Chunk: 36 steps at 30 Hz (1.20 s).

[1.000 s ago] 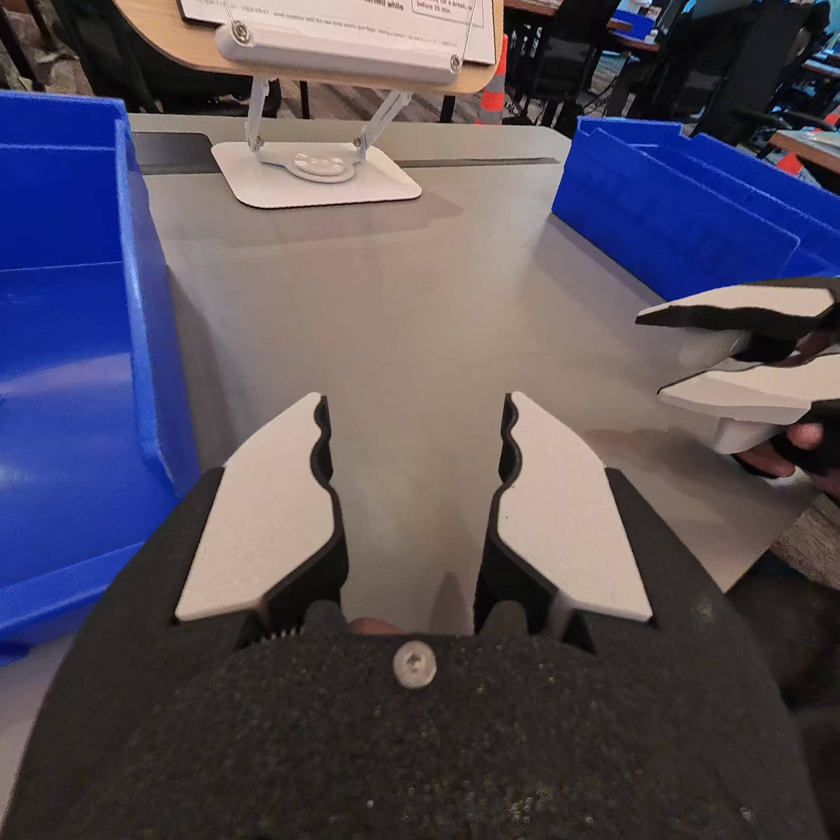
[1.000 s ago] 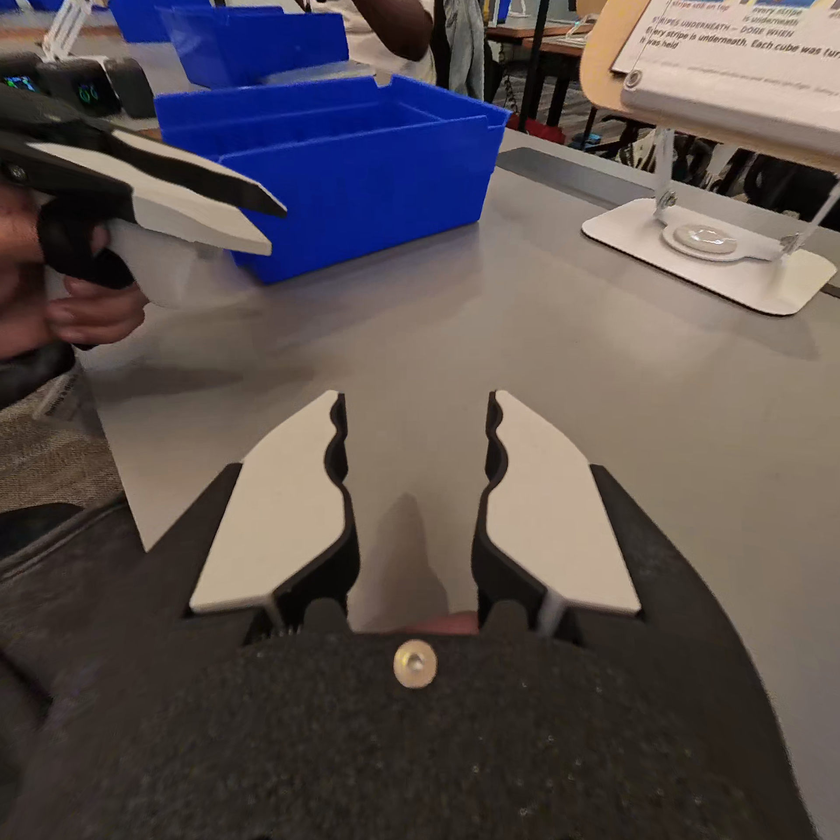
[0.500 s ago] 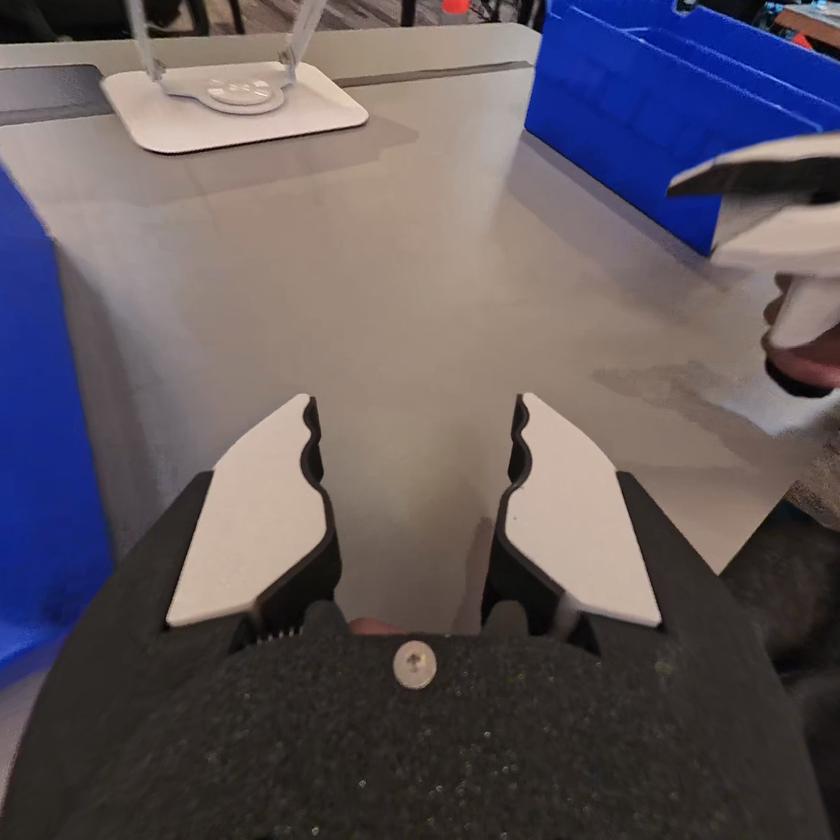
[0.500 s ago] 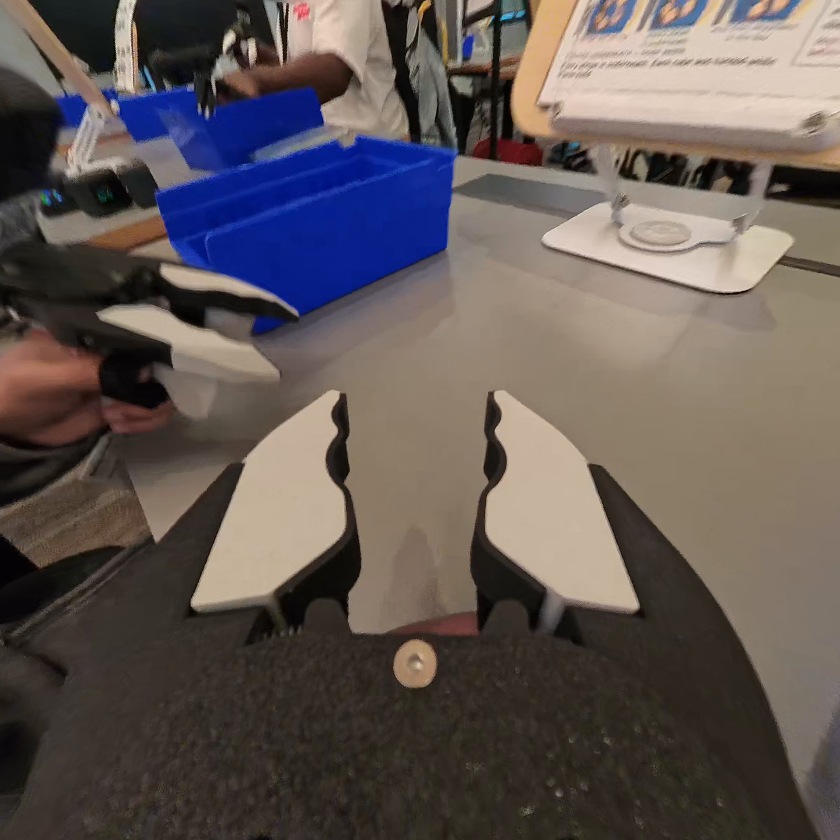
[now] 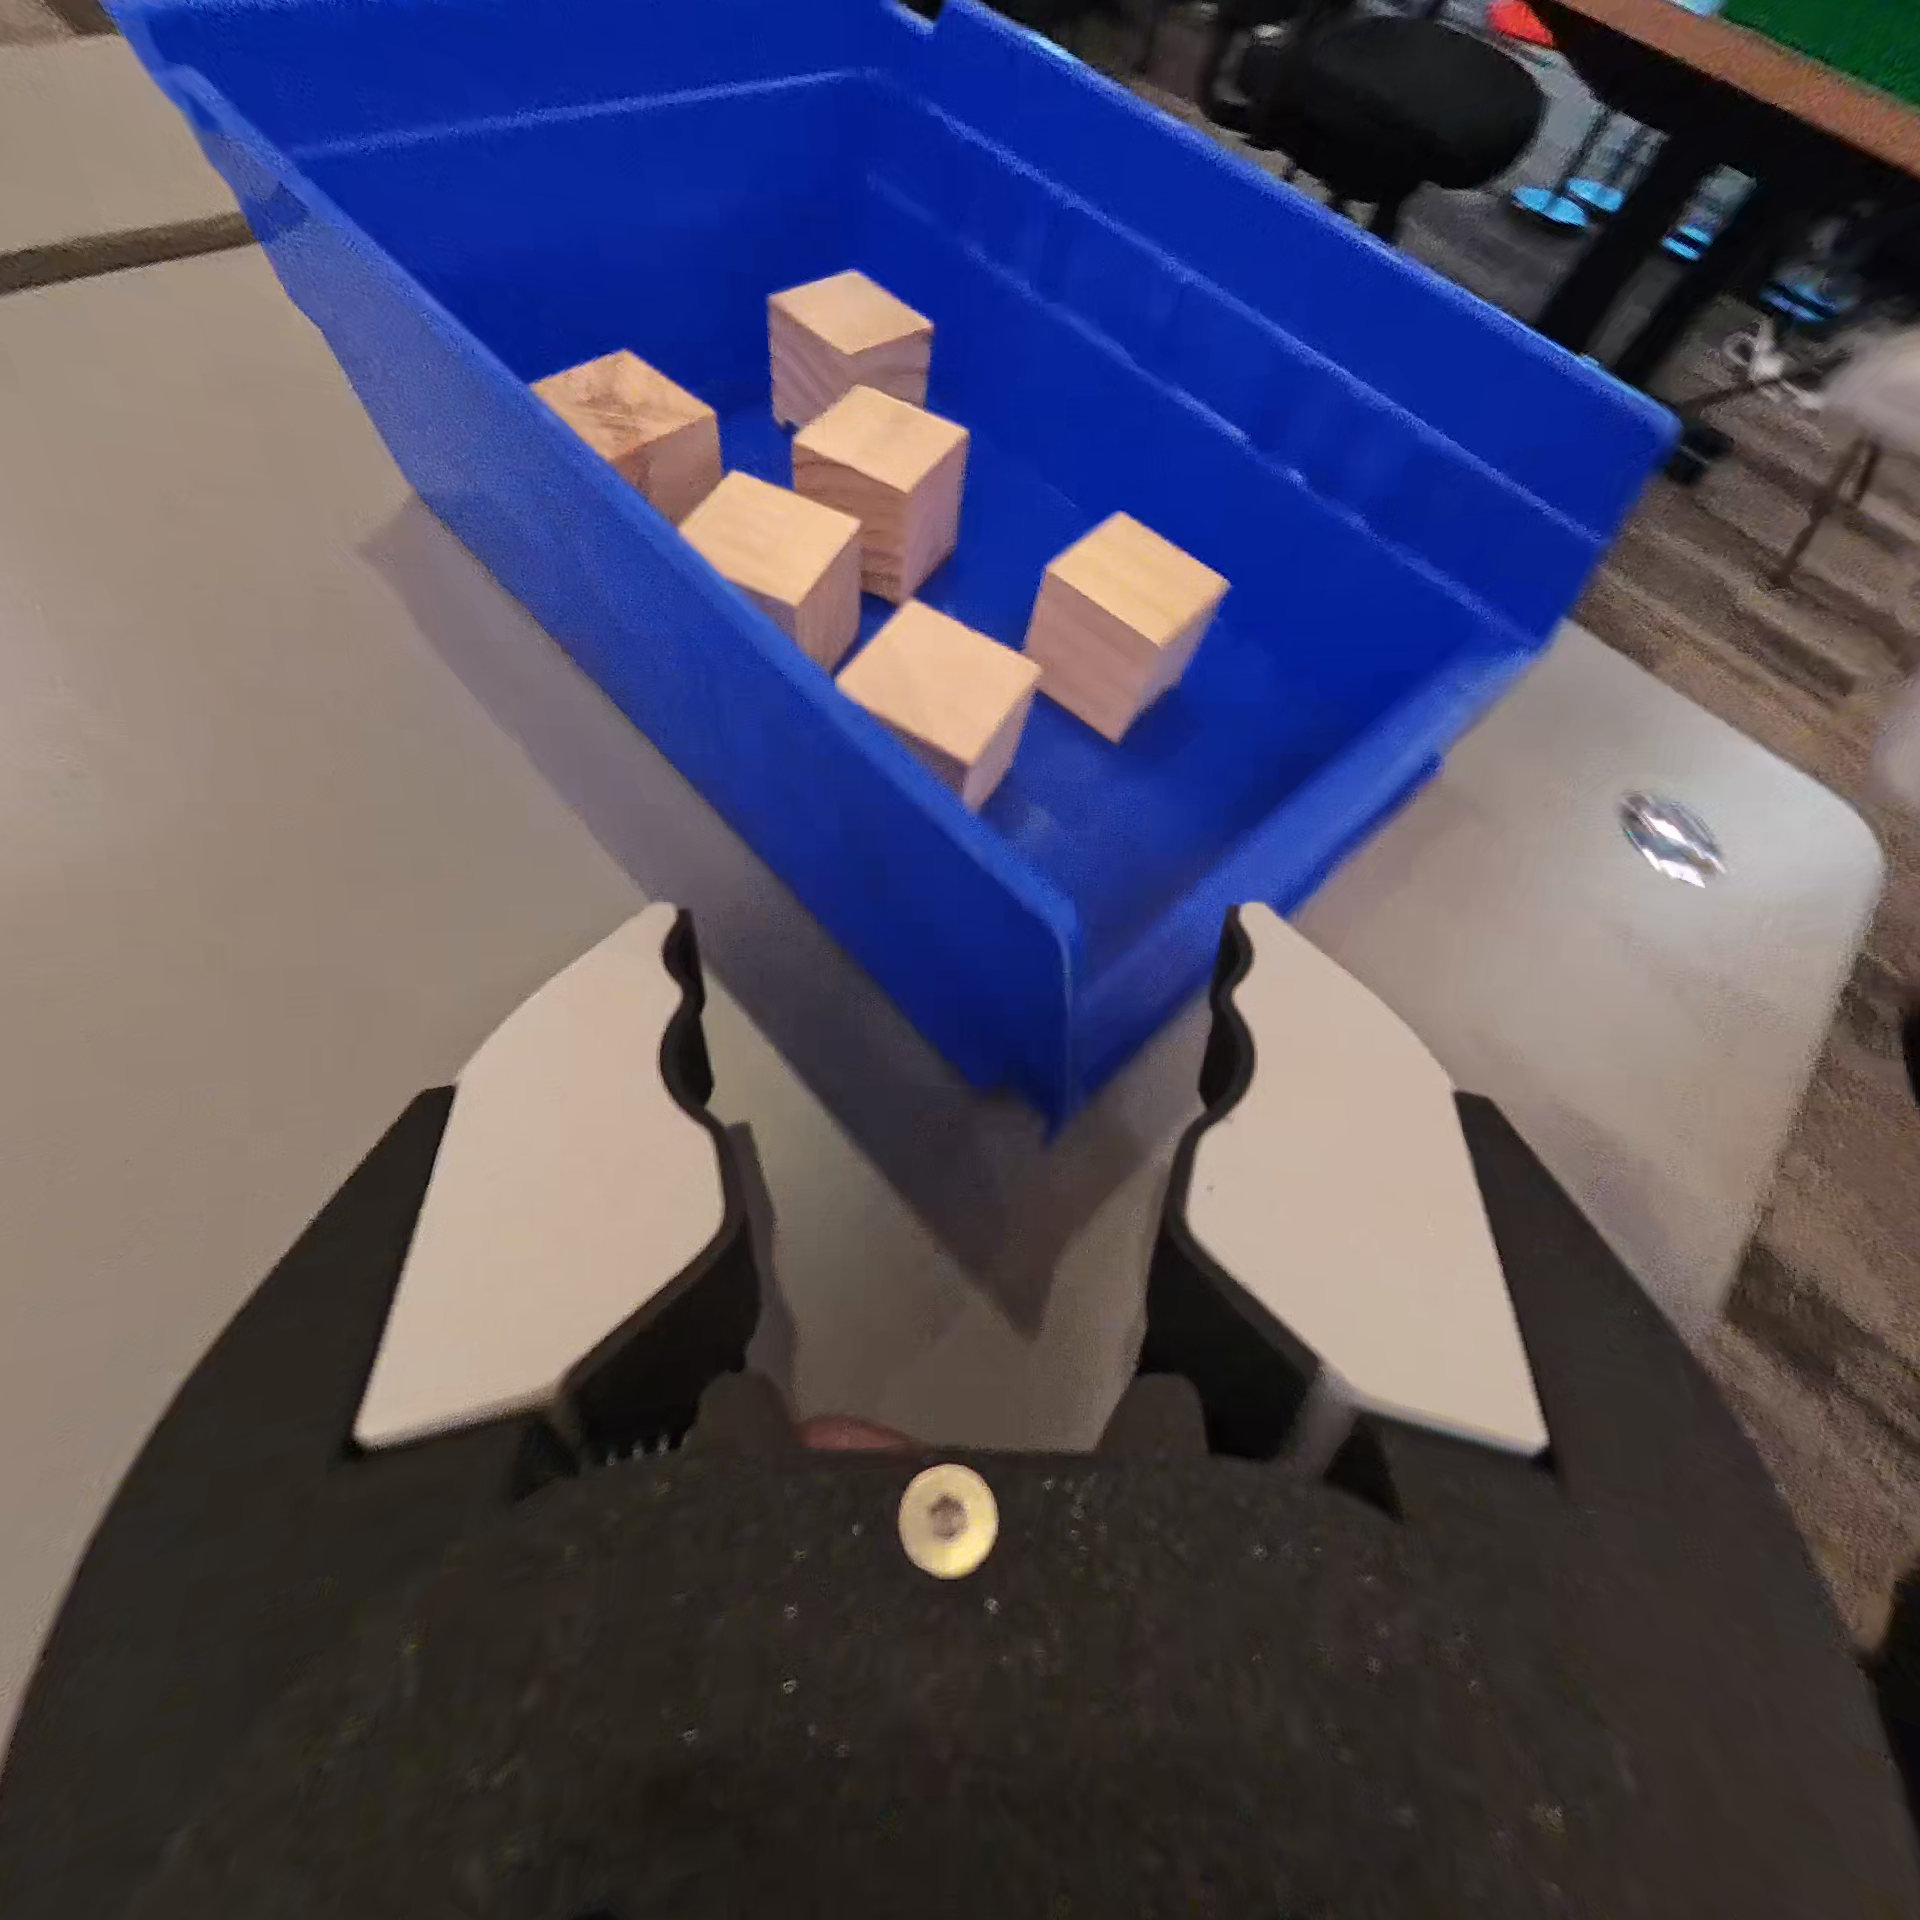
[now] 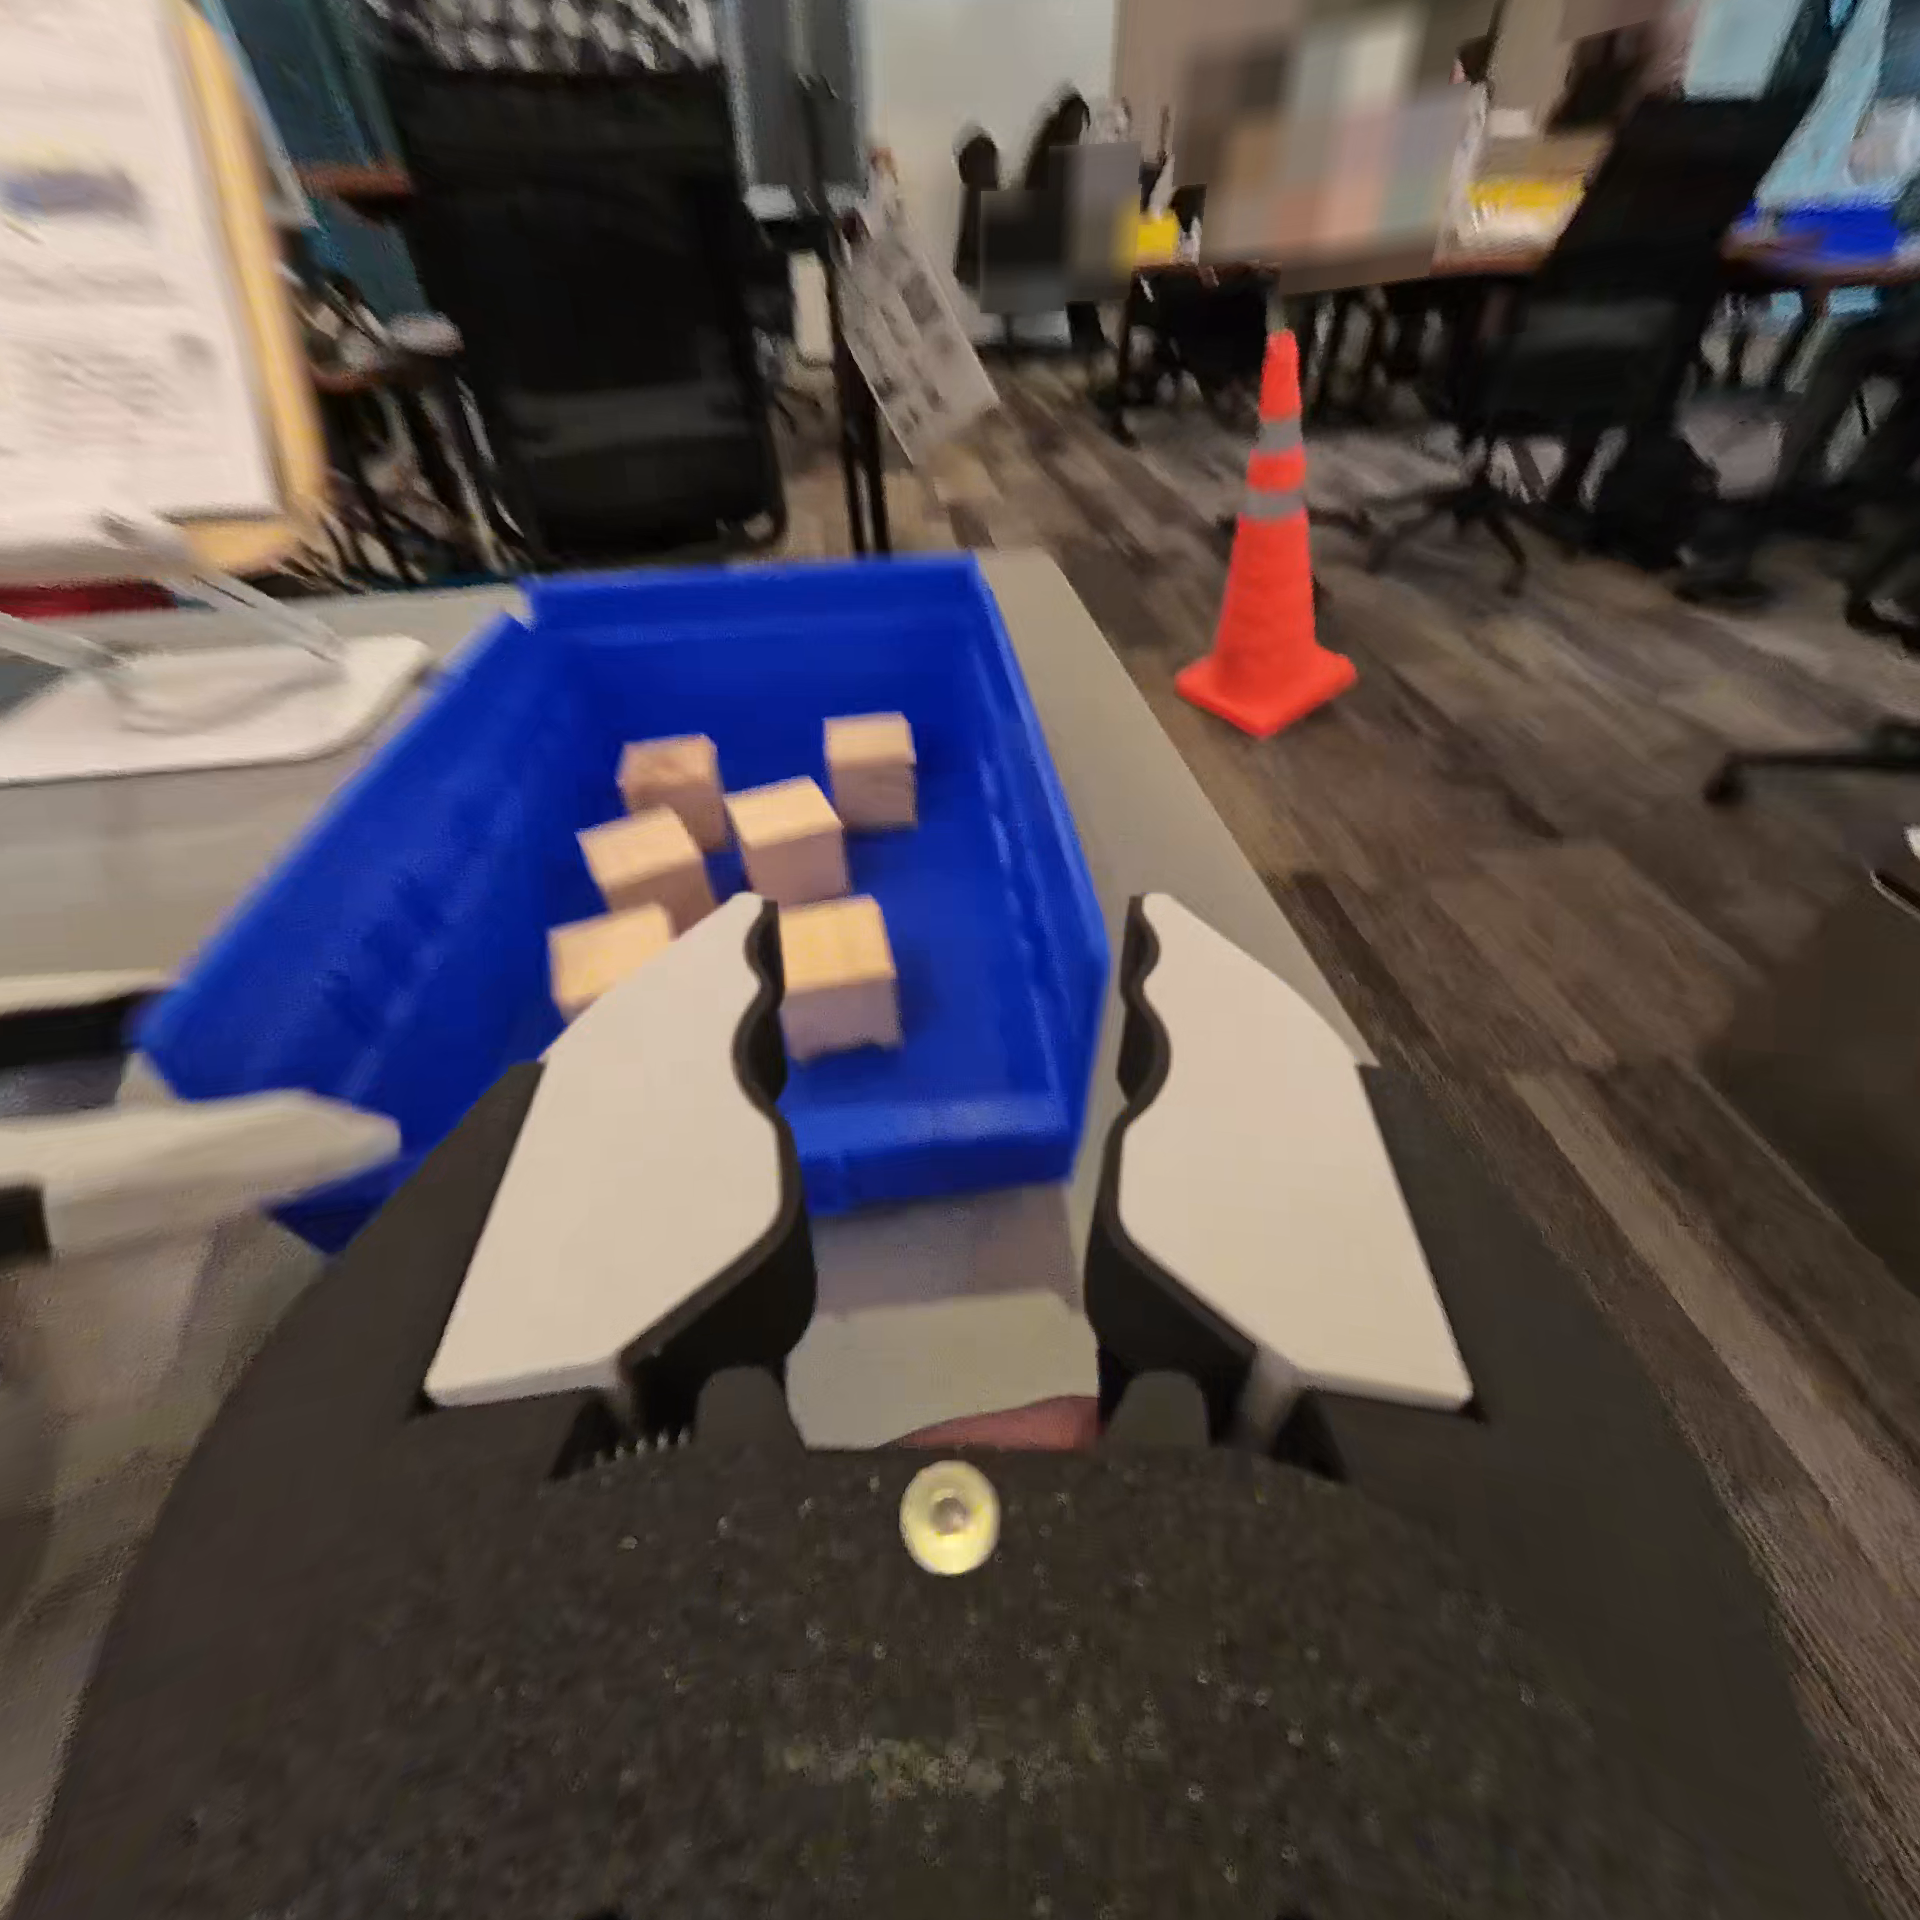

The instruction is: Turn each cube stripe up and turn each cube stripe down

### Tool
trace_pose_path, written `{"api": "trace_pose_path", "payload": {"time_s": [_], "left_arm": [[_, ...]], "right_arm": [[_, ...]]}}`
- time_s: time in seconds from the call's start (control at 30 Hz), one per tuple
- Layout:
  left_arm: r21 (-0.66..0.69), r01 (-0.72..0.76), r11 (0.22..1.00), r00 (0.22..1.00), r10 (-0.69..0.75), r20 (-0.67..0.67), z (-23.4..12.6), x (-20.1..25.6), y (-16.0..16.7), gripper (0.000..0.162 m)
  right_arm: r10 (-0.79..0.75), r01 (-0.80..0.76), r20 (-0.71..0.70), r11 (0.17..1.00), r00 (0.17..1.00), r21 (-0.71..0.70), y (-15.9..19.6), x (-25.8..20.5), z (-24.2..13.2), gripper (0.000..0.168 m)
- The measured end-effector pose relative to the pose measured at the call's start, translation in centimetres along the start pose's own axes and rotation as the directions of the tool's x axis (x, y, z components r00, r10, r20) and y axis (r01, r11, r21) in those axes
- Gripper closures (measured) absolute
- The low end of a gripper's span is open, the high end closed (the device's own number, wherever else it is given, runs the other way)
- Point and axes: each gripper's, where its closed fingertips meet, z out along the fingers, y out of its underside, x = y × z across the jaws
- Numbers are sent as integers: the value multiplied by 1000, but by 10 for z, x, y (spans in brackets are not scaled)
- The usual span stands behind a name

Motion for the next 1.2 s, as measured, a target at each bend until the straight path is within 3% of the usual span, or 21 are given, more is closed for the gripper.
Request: {"api": "trace_pose_path", "payload": {"time_s": [0.07,0.13,0.27,0.37,0.43,0.5,0.6,0.73,0.9,1.03,1.2], "left_arm": [[-12,85,996,996,-85,-6,20,1,-3,74],[-1,161,987,987,-161,-27,23,1,-10,98],[55,99,994,980,-107,167,12,-35,-17,133],[74,137,988,956,-151,250,1,-62,-19,154],[75,148,986,947,-163,278,-2,-72,-19,157],[68,134,989,944,-149,295,-5,-73,-18,157],[61,85,995,937,-101,335,-19,-73,-14,158],[97,16,995,928,-51,368,-62,-90,-10,157],[149,29,988,871,-99,481,-151,-146,13,157],[151,40,988,789,-124,602,-218,-196,43,157],[156,132,979,778,-200,595,-247,-225,86,155]], "right_arm": [[7,-8,-15,996,1000,-89,29,14,10,107],[-14,12,-11,987,1000,-158,51,17,24,108],[-25,28,17,977,1000,-210,68,4,47,113],[-9,15,40,987,999,-158,60,-11,52,115],[38,-19,98,982,994,-188,65,-30,53,117],[59,-34,124,981,991,-190,65,-44,51,138],[26,-28,-10,986,1000,-165,59,-39,43,165],[21,-19,16,995,1000,-102,38,-76,29,165],[32,-25,155,999,987,-45,18,-176,20,165],[-28,53,288,995,957,-79,36,-263,26,165],[-26,94,371,982,928,-165,66,-317,25,165]]}}
